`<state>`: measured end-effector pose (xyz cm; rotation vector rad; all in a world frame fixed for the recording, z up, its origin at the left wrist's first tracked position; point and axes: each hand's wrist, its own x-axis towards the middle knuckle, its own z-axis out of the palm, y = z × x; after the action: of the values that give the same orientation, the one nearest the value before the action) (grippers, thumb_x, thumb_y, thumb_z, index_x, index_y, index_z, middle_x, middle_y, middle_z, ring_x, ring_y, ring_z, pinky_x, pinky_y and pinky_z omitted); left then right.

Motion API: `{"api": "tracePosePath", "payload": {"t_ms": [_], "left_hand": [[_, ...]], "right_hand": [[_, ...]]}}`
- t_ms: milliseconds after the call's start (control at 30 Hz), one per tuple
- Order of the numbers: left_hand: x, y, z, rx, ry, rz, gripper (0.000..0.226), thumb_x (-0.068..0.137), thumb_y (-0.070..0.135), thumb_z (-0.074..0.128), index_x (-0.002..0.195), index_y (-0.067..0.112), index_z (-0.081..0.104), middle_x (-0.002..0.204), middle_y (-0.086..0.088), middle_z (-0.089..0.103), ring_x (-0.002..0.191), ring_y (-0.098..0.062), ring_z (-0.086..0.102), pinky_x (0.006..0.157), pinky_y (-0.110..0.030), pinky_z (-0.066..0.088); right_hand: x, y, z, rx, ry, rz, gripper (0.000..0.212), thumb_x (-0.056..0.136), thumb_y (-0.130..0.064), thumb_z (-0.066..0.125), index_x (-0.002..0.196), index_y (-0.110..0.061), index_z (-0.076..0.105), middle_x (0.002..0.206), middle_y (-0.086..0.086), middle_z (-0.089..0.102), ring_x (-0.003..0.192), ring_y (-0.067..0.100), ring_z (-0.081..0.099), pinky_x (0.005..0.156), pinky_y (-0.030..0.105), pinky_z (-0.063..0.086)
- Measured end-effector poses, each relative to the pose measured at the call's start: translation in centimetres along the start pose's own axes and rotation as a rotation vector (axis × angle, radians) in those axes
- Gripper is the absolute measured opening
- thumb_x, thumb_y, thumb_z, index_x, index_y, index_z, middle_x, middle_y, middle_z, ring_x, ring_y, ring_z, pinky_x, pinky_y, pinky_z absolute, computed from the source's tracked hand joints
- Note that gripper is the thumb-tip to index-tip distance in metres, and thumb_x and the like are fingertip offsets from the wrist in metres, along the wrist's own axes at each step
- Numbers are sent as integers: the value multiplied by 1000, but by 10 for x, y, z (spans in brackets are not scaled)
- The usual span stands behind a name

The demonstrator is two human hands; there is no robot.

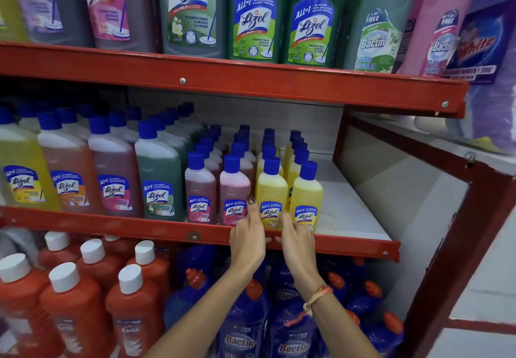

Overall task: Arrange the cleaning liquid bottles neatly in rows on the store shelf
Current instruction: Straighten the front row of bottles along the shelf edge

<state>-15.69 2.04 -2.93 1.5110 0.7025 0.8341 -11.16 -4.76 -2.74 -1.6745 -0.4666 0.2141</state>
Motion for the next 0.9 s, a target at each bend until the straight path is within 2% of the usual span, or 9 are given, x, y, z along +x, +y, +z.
{"api": "tracePosePath", "payload": {"t_ms": [167, 333, 433, 500, 633, 733, 767, 833, 900], "left_hand": [[-3, 6, -4, -44, -32, -1, 42, 94, 51, 24, 70, 38, 56, 81, 7, 69, 82, -10, 67, 80, -35, 58], [-6, 6, -9, -28, -60, 27, 41, 94, 49, 24, 70, 40, 56, 77, 14, 64, 83, -6, 63, 87, -42, 56], [-8, 2, -24, -42, -44, 63, 39, 96, 43, 28, 80, 38, 63, 82, 15, 67, 80, 0, 61, 89, -44, 55], [-7, -5, -43, -65, 21, 93, 39, 96, 36, 31, 99, 28, 68, 99, 4, 72, 82, 1, 61, 88, -44, 55], [-2, -10, -92, -4, 209, 139, 37, 95, 37, 32, 92, 29, 67, 84, 5, 68, 93, -26, 66, 91, -46, 49], [4, -7, -121, 88, 218, 138, 42, 97, 31, 29, 112, 10, 62, 112, -15, 67, 111, -35, 56, 95, -40, 40], [6, -6, -126, 87, 188, 132, 42, 98, 31, 28, 115, 10, 60, 118, -17, 65, 115, -34, 54, 98, -41, 39], [12, -7, -135, 68, 116, 112, 43, 98, 32, 27, 117, 10, 58, 124, -18, 62, 119, -35, 52, 102, -43, 38], [19, -11, -139, 70, 68, 83, 45, 97, 34, 26, 119, 11, 58, 129, -16, 60, 123, -34, 50, 105, -42, 37]], "right_hand": [[-3, 1, -1, 20, 8, -14, 47, 95, -39, 41, 90, -2, 70, 90, 15, 74, 91, 31, 68, 83, 52, 57], [-3, 5, -1, -32, 31, -61, 50, 95, -43, 40, 87, -2, 68, 88, 17, 73, 87, 31, 68, 84, 54, 55], [-9, 7, 8, -22, 132, -107, 49, 89, -49, 39, 92, -12, 72, 79, 5, 73, 75, 21, 66, 81, 42, 56], [-22, 4, 20, 22, 239, -142, 36, 87, -45, 43, 99, -24, 69, 77, -5, 67, 68, 10, 57, 74, 32, 49], [-42, -6, 57, 86, 220, -170, 24, 93, -19, 51, 103, -26, 72, 71, -19, 67, 60, -3, 58, 65, 18, 51], [-46, -13, 93, 82, 105, -116, 28, 91, -22, 54, 113, -22, 72, 85, -25, 68, 92, 6, 67, 93, 40, 55], [-47, -15, 102, 83, 71, -100, 32, 91, -22, 53, 119, -21, 69, 95, -21, 70, 100, 8, 67, 98, 41, 53], [-51, -21, 116, 64, 10, -82, 39, 94, -21, 50, 131, -18, 60, 121, -7, 68, 109, 5, 60, 101, 29, 48], [-53, -24, 122, 29, -17, -69, 42, 96, -22, 48, 137, -15, 54, 133, -3, 61, 106, 0, 54, 90, 14, 42]]}}
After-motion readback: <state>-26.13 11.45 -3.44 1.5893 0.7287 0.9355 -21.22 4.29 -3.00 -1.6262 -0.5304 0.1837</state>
